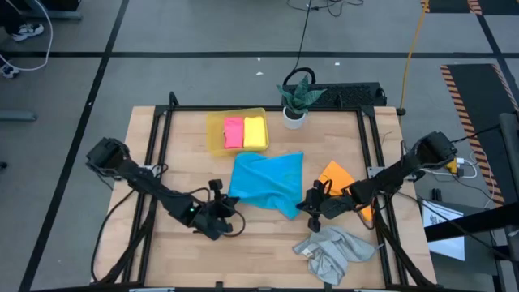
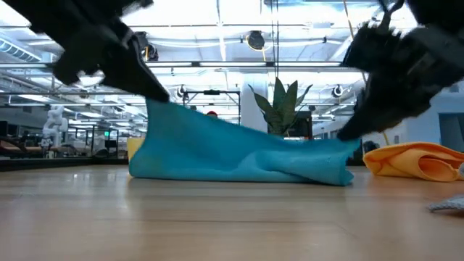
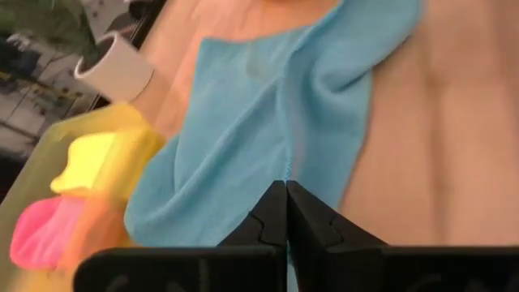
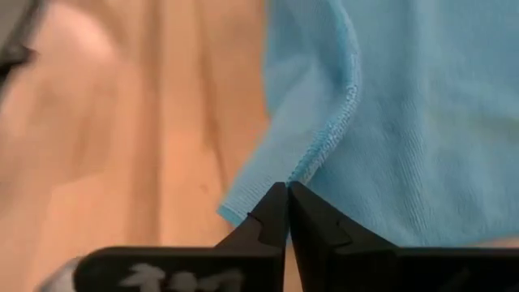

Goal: Fold microfiber towels
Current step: Fold the blue microfiber cloth

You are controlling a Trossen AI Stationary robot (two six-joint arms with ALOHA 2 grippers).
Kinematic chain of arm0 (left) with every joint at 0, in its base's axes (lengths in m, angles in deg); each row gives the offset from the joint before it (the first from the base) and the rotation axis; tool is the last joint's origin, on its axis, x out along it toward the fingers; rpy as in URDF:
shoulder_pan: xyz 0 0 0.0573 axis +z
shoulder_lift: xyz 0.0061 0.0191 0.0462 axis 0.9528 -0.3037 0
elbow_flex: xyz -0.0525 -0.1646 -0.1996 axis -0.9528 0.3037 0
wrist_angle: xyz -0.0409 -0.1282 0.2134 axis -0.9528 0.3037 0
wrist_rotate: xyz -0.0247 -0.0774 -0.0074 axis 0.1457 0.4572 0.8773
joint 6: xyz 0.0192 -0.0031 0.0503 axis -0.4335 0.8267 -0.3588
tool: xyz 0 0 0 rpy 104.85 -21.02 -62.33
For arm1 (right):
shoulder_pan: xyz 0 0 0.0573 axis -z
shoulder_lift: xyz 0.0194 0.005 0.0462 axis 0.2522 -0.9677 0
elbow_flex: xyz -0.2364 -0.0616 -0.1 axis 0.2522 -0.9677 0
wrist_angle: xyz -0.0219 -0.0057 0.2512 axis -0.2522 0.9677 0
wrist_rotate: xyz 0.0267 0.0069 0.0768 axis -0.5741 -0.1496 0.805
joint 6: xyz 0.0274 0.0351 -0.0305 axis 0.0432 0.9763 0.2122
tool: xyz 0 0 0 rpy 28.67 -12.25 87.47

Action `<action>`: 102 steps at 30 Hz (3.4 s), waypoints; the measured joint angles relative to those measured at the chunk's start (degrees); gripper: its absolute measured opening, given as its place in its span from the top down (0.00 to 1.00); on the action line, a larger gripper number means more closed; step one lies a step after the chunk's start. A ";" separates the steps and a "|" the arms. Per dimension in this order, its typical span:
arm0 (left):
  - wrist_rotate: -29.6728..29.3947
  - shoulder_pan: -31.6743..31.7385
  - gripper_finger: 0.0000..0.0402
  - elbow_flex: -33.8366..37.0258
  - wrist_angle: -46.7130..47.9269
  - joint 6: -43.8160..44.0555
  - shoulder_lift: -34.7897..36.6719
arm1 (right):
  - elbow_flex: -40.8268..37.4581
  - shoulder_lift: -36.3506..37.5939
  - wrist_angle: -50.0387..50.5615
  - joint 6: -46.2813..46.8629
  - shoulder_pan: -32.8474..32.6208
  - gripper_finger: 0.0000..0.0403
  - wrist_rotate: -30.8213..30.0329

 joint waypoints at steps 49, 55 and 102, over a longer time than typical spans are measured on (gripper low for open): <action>9.68 1.09 0.97 0.04 7.03 12.46 2.90 | 20.77 -20.40 15.29 -7.50 -9.09 0.64 9.22; 9.68 0.22 0.99 0.04 6.90 12.21 2.90 | 20.68 -19.23 16.74 -7.12 -9.45 0.76 1.18; -18.65 -0.29 0.99 -5.67 14.33 -4.76 16.54 | 12.95 17.87 16.76 -25.25 0.38 1.00 -27.19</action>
